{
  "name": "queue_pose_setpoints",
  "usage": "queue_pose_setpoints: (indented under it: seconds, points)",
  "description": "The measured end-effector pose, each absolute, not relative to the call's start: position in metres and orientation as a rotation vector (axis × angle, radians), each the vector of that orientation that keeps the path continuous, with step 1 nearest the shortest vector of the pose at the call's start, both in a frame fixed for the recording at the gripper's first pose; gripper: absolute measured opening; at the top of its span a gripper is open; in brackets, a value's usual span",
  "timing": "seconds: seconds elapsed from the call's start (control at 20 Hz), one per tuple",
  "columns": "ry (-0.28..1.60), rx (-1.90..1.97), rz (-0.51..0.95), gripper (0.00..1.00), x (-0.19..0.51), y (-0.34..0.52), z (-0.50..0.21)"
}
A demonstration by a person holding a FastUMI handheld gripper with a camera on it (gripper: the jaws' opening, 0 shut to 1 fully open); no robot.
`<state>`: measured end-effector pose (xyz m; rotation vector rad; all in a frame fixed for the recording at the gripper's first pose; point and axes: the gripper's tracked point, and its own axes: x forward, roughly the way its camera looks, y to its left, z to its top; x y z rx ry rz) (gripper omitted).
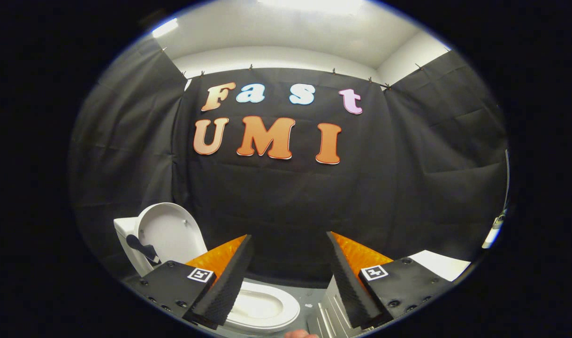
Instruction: Open the toilet lid.
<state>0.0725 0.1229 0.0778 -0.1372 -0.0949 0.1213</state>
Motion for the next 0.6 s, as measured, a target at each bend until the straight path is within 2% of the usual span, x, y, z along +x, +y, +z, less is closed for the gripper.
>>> queue_pose_setpoints:
  seconds: [0.6]
  points:
    - [-0.038, -0.053, 0.007, 0.99, 0.058, 0.002, -0.009]
